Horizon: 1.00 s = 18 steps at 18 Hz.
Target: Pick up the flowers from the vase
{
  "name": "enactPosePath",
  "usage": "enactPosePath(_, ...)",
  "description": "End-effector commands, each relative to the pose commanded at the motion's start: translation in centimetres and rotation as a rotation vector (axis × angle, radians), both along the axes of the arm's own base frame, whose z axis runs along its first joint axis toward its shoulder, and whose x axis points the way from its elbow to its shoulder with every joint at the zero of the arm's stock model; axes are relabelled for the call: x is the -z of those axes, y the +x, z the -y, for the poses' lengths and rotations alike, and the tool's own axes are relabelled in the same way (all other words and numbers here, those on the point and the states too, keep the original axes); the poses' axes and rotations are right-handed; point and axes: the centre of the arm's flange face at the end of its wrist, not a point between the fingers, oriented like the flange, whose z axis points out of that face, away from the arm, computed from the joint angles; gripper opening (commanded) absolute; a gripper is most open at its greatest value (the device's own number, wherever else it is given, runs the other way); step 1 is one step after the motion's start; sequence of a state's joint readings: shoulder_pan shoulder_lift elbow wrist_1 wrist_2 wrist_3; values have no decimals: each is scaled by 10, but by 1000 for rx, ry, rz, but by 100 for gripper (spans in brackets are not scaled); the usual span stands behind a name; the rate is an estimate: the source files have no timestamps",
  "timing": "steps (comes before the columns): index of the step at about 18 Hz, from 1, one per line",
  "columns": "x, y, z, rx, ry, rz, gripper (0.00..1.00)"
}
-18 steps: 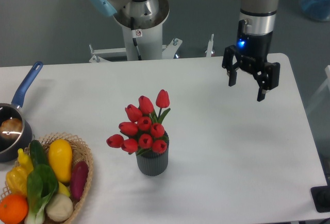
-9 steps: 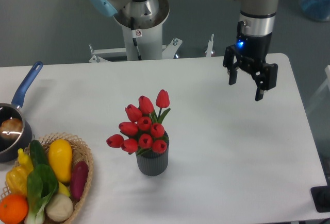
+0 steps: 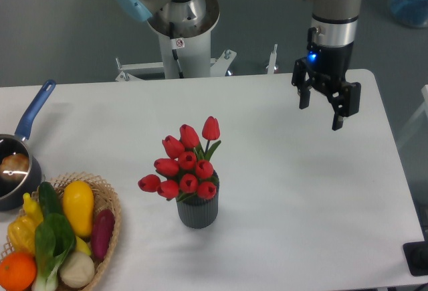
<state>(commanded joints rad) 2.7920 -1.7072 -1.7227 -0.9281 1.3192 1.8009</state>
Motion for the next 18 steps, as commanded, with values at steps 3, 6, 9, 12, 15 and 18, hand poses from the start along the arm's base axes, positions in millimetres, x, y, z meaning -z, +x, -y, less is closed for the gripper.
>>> enactPosePath(3,0,0,-7,13,-1,-2,100)
enactPosePath(6,-1,-1,-23,35,2,-5,100)
enactPosePath(9,1,1,-30,50,-1,-4,100)
enactPosePath(12,9,4,-28,53,-7,9,100)
enactPosePath(15,9,4,-28,68,-11,3,100)
enactPosePath(18,10,5,-28,72,-13,5,100)
